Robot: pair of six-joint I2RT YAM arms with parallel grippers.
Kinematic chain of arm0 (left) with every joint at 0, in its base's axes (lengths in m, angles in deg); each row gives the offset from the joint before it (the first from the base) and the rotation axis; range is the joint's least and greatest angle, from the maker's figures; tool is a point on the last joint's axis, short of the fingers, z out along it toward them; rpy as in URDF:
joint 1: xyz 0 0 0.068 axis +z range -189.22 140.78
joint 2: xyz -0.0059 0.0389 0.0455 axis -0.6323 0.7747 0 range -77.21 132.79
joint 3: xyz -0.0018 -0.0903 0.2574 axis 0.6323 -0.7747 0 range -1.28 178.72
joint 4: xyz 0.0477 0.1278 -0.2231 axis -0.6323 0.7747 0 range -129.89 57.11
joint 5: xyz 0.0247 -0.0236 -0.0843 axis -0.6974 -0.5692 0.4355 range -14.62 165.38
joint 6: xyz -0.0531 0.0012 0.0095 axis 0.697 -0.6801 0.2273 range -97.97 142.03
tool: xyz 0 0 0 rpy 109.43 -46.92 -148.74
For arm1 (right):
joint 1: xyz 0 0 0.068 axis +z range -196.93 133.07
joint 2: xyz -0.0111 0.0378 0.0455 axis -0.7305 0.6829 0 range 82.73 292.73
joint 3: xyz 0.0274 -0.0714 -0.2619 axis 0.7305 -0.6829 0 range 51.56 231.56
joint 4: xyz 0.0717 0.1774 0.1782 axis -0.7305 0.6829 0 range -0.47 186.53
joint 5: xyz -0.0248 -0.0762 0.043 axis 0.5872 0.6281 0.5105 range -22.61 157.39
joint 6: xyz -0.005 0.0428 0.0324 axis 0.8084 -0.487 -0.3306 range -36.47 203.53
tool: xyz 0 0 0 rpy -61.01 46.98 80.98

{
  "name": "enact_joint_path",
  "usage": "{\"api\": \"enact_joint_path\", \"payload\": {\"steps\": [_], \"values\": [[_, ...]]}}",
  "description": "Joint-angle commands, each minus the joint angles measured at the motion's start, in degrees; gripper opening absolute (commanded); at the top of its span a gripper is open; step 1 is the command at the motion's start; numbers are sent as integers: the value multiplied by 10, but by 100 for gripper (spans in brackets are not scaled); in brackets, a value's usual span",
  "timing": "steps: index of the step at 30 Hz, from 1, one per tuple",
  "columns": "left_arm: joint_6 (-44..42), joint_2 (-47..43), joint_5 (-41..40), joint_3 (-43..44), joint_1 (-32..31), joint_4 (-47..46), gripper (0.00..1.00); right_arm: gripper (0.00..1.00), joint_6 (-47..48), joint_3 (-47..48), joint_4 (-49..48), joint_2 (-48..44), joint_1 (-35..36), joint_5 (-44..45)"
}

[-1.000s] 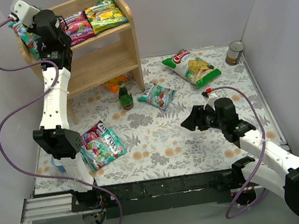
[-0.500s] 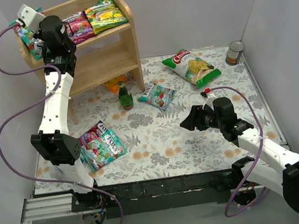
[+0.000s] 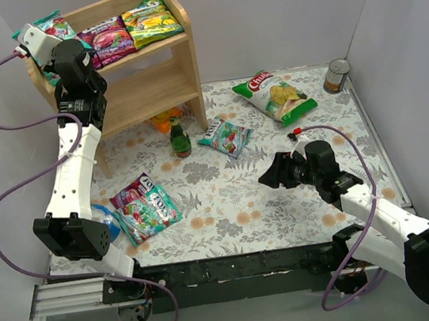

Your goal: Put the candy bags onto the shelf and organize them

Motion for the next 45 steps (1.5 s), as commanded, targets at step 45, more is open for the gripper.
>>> {"api": "enact_joint_path", "payload": {"steps": [45], "values": [[35, 161, 51, 244, 67, 206, 21, 66, -5, -9, -23, 15, 1, -8]]}}
